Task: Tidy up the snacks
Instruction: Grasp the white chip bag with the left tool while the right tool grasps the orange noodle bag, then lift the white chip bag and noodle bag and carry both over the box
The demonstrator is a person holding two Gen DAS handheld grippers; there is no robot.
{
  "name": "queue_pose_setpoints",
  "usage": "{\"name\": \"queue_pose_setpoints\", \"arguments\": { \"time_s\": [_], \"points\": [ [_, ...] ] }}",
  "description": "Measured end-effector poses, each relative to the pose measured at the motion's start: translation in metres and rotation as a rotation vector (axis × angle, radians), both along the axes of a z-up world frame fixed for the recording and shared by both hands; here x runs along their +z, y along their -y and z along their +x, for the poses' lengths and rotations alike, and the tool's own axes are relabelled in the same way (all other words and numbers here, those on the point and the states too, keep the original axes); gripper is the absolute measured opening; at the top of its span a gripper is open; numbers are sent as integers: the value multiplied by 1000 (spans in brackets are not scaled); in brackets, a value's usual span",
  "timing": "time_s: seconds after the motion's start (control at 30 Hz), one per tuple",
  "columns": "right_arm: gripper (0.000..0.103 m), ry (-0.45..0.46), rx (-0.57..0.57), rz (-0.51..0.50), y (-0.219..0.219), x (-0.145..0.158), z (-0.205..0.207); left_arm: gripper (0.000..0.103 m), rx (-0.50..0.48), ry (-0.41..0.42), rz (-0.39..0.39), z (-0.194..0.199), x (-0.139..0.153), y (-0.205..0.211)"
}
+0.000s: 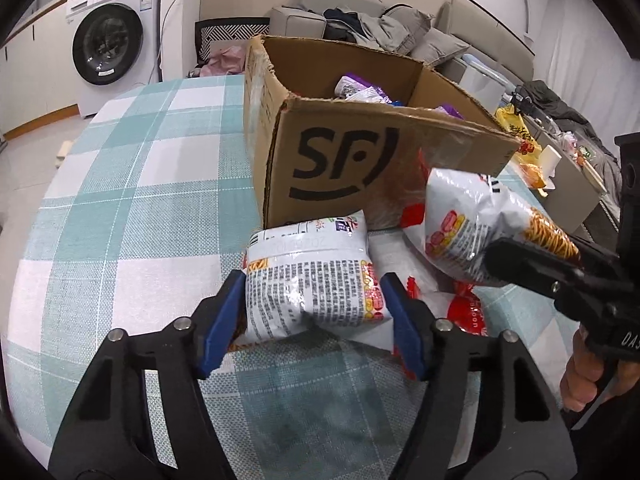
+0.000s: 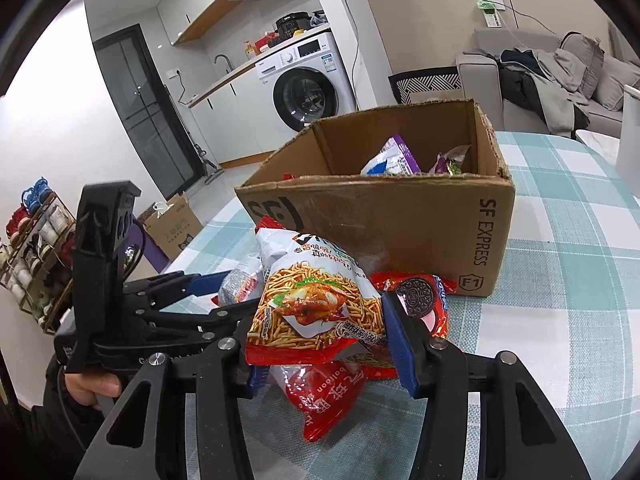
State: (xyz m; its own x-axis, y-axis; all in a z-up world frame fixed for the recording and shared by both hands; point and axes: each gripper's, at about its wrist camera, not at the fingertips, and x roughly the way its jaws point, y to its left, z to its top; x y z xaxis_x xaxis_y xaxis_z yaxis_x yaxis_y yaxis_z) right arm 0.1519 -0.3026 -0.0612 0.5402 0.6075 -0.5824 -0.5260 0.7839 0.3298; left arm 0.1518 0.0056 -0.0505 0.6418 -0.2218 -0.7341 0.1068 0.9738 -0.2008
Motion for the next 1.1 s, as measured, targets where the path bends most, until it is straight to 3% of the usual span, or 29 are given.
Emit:
{"name": "queue_pose_setpoints", "arguments": {
  "time_s": [0.47, 1.1],
  "points": [
    [51, 21, -3, 52, 12, 19, -7, 59, -32, 21, -34, -12, 14, -5],
    [51, 90, -47, 133, 38, 52, -19, 57, -71, 141, -57, -45, 66, 10]
  ]
}}
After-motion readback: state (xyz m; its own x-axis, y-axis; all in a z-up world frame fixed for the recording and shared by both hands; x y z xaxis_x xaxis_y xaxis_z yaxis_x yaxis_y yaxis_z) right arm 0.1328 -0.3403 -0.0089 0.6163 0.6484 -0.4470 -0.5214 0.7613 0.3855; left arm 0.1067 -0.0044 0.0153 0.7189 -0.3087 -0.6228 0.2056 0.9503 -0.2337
